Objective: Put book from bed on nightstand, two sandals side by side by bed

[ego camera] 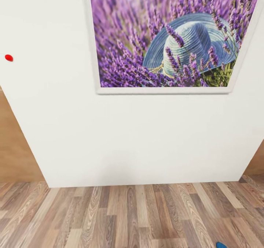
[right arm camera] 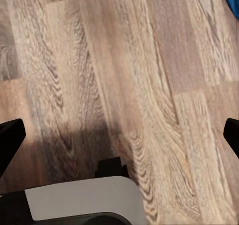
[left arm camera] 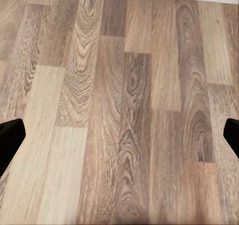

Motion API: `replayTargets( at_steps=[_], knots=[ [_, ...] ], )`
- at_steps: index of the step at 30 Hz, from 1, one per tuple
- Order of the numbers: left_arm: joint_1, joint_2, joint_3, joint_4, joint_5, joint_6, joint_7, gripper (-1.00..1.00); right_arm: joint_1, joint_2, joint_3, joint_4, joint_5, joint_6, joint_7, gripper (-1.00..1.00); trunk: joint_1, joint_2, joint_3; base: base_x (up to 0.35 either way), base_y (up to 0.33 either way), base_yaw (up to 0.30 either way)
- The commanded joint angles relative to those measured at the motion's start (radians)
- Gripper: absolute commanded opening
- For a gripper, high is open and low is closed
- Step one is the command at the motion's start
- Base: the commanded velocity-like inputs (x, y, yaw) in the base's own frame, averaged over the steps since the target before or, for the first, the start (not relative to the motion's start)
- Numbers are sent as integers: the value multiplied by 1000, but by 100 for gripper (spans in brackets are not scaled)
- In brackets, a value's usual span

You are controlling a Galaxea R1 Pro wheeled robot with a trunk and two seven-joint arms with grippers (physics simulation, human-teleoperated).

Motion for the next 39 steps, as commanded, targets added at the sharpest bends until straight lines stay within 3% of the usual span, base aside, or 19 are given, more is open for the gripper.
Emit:
replayTargets(
  at_steps=[1, 31, 39],
  knots=[
    [0, 0, 1, 0, 7, -3, -1, 100, -1, 0, -1, 1, -5, -3, 0, 100, 0, 0, -1, 52, 44, -283],
    [0, 0, 1, 0, 6, -3, -2, 100, -1, 0, 1, 1, -5, -3, 0, 100, 0, 0, -1, 18, 30, -282],
    [0, 0, 1, 0, 6, -3, -2, 100, -1, 2, 2, 1, -2, -3, -1, 100, 0, 0, -1, 3, 5, -111]
  ],
)
